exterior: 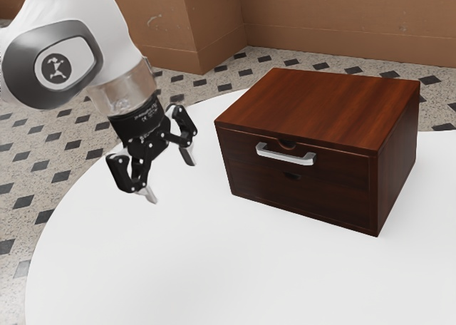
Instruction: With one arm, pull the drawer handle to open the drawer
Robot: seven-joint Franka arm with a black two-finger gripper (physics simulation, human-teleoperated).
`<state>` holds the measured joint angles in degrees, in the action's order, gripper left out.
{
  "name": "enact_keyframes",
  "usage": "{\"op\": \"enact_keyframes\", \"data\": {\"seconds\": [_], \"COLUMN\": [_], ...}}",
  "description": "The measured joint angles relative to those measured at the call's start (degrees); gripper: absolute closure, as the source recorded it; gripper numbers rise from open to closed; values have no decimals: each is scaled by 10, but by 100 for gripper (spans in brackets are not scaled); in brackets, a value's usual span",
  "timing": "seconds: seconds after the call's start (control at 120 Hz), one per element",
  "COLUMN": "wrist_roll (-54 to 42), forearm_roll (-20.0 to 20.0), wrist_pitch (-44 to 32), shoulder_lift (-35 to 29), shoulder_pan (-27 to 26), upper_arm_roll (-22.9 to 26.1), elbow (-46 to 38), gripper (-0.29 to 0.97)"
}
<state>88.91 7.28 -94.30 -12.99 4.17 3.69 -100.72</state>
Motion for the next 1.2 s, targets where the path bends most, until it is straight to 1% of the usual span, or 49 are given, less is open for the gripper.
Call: {"op": "enact_keyframes", "data": {"seconds": [0.133,0.233,0.283,0.333,0.442,0.65,0.825,1.042,1.2], "wrist_roll": [4,7,10,13,18,19,20,21,21], "forearm_roll": [2,-30,-32,-32,-31,-29,-28,-28,-29], "wrist_pitch": [21,20,18,16,0,-59,-84,-112,-129], "shoulder_lift": [-1,23,41,64,86,133,171,189,206], "shoulder_pan": [2,-2,-3,-8,-17,-16,-19,-36,-34], "upper_arm_roll": [1,2,9,15,18,20,20,24,24], "elbow": [-10,-7,-2,22,41,65,107,114,128], "gripper": [0,0,0,0,0,0,0,0,0]}}
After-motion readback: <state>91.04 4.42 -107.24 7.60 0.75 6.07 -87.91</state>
